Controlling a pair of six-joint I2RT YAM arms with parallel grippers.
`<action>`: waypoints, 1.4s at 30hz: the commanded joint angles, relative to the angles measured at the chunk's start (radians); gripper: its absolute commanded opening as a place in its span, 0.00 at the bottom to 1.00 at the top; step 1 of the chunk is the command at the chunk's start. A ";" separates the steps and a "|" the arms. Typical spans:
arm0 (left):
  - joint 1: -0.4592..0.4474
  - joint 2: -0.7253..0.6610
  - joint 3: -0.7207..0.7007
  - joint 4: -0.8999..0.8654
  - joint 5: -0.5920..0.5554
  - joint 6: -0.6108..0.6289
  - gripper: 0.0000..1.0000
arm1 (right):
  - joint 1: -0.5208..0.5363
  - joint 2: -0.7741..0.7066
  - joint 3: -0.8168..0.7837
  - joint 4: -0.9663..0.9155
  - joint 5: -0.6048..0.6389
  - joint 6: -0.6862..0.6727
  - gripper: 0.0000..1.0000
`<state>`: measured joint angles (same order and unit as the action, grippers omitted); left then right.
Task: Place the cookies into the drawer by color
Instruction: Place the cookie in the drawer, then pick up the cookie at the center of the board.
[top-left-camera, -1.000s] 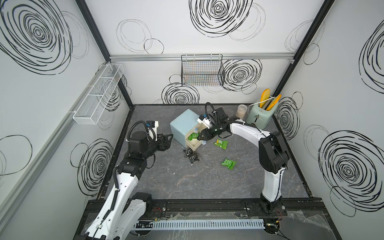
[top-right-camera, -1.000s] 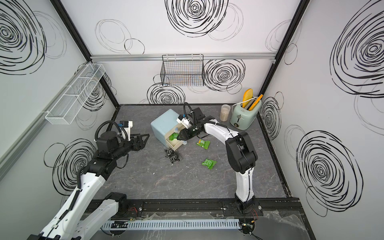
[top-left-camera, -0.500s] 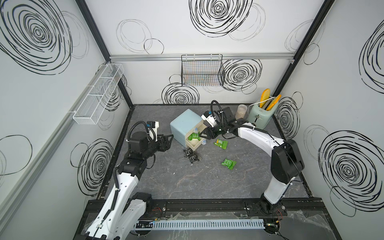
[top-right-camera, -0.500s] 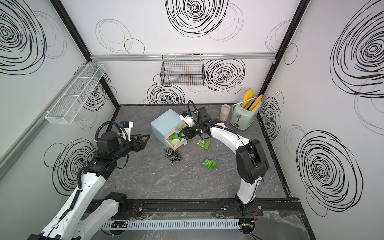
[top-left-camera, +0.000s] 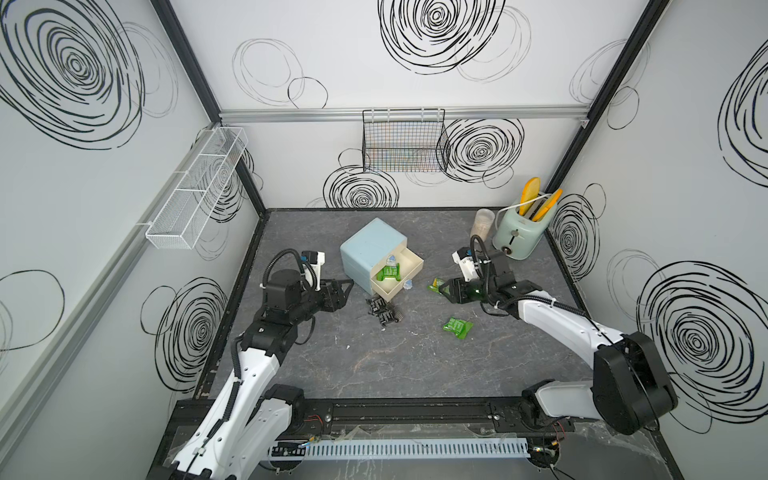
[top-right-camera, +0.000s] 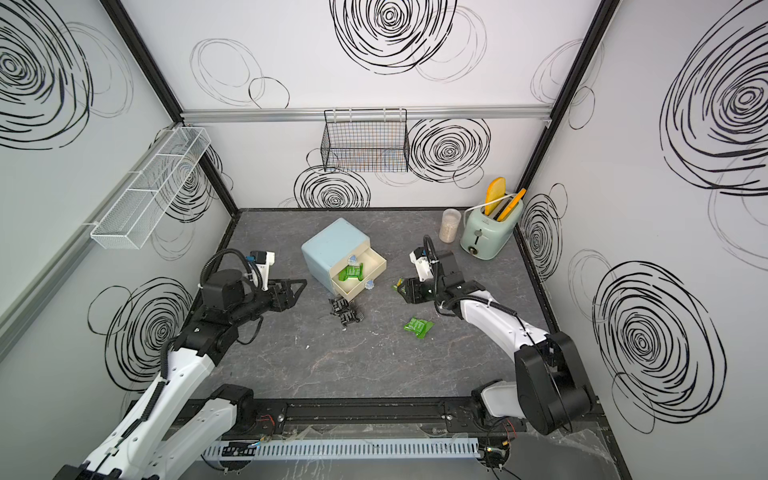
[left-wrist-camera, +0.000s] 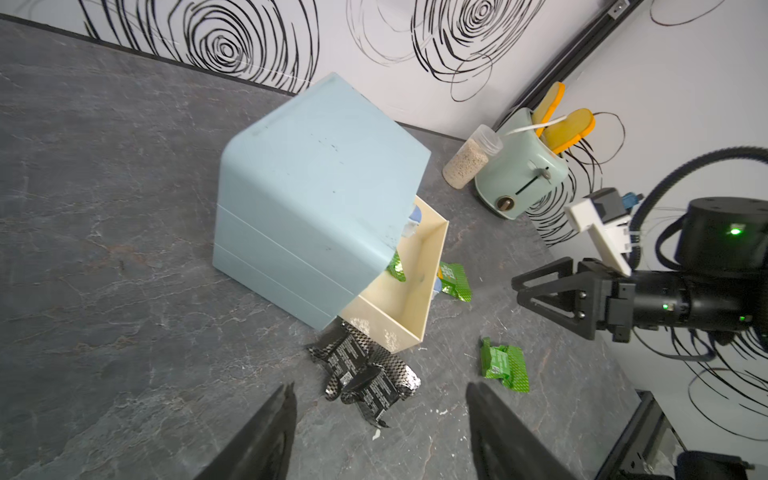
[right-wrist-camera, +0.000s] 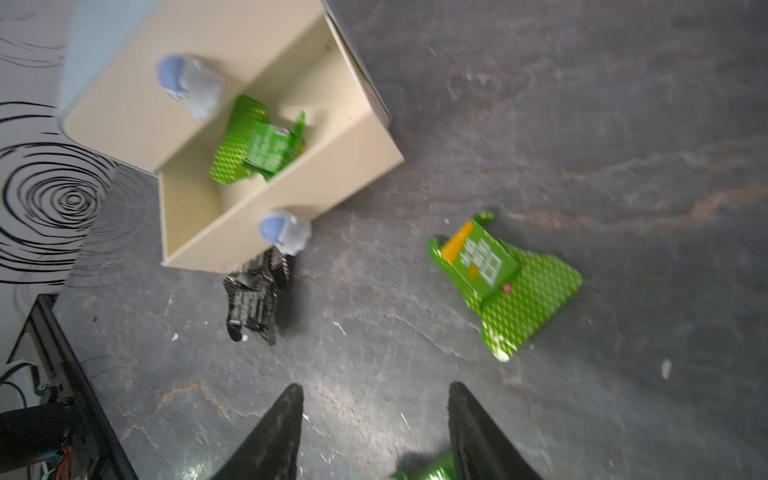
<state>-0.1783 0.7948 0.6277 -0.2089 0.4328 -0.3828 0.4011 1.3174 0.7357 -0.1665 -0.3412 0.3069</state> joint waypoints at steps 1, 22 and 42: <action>-0.049 -0.031 -0.016 0.029 0.003 -0.039 0.69 | -0.010 -0.047 -0.081 0.035 0.085 0.099 0.58; -0.418 -0.043 -0.174 0.137 -0.207 -0.194 0.69 | 0.078 0.146 -0.145 0.069 -0.032 0.022 0.53; -0.692 0.226 -0.199 0.394 -0.301 -0.314 0.66 | 0.214 0.012 -0.113 0.059 0.088 0.087 0.58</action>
<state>-0.8421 0.9871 0.4320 0.0685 0.1616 -0.6456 0.6216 1.3956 0.6300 -0.0696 -0.3397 0.3614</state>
